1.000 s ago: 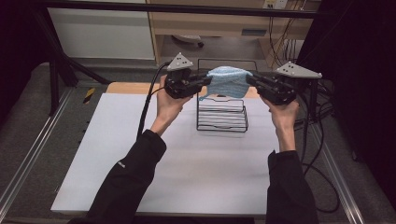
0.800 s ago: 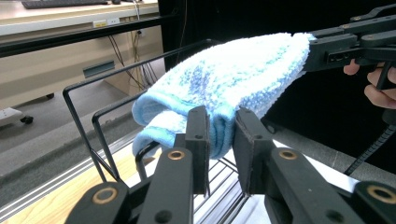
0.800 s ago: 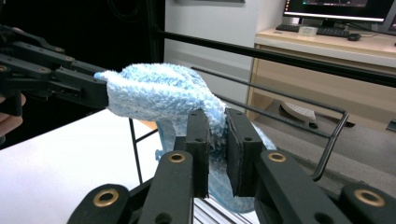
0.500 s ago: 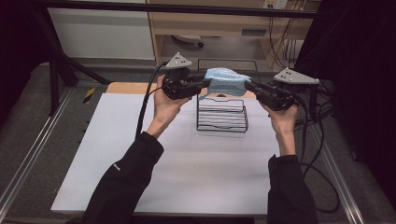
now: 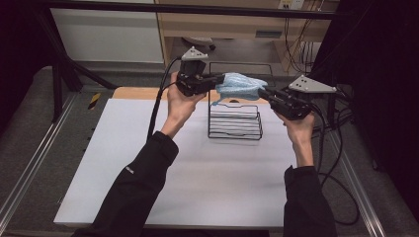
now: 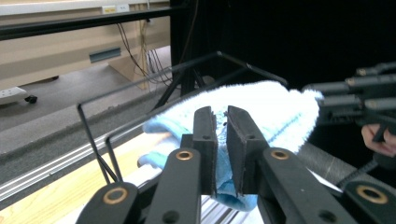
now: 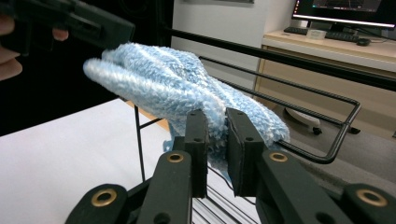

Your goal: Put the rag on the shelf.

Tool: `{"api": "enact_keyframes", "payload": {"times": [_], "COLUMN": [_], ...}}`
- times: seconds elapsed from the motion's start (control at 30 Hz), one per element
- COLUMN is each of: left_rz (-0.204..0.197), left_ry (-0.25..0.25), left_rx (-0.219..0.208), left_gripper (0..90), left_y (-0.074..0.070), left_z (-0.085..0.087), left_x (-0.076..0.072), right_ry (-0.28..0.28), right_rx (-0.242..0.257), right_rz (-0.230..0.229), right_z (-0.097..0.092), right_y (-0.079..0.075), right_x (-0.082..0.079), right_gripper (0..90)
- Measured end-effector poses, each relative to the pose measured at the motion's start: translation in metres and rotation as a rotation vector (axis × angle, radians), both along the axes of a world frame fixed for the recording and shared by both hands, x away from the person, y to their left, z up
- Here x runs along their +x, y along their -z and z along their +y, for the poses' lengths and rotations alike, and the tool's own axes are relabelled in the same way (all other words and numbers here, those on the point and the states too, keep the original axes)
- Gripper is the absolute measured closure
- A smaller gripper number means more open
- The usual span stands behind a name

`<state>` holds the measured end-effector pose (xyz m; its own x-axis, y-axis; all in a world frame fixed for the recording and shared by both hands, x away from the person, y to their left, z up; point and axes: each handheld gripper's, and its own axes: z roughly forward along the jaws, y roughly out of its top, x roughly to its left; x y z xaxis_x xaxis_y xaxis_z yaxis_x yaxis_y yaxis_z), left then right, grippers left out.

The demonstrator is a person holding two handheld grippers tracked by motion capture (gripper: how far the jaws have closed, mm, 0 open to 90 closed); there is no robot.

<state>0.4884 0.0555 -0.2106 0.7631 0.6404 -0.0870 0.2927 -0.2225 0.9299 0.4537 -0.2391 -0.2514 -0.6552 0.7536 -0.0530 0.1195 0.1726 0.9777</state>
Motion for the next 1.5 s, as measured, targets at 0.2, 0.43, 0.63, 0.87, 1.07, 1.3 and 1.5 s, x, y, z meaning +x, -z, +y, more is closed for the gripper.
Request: {"api": "enact_keyframes", "payload": {"times": [0.2,0.43,0.63,0.87,1.07,1.3,1.5], "left_rz": [0.021,0.029,0.033,0.022,0.026,0.017,0.004], "left_ry": [0.039,0.04,0.034,0.03,0.017,-0.015,-0.018], "left_rx": [0.033,0.055,0.065,0.08,0.108,0.119,0.115], "left_gripper": [86.2,88.2,88.9,89.0,88.9,88.8,88.7], "left_y": [0.015,0.025,0.032,0.04,0.049,0.057,0.058], "left_z": [0.0,-0.003,-0.005,-0.005,-0.01,-0.016,-0.015], "left_x": [-0.003,-0.003,-0.001,0.001,0.003,0.008,0.008], "right_ry": [-0.008,-0.022,-0.026,-0.018,0.02,0.053,0.057], "right_rx": [0.016,0.031,0.05,0.025,0.023,0.005,0.011], "right_rz": [0.013,0.026,0.033,0.136,0.148,0.125,0.114], "right_z": [-0.001,-0.002,0.001,0.004,-0.001,0.001,0.003], "right_y": [0.0,-0.006,-0.011,0.005,0.021,0.034,0.037], "right_x": [-0.002,-0.009,-0.011,-0.001,0.004,0.011,0.013], "right_gripper": [74.0,61.7,69.5,90.0,90.0,90.0,89.2]}}
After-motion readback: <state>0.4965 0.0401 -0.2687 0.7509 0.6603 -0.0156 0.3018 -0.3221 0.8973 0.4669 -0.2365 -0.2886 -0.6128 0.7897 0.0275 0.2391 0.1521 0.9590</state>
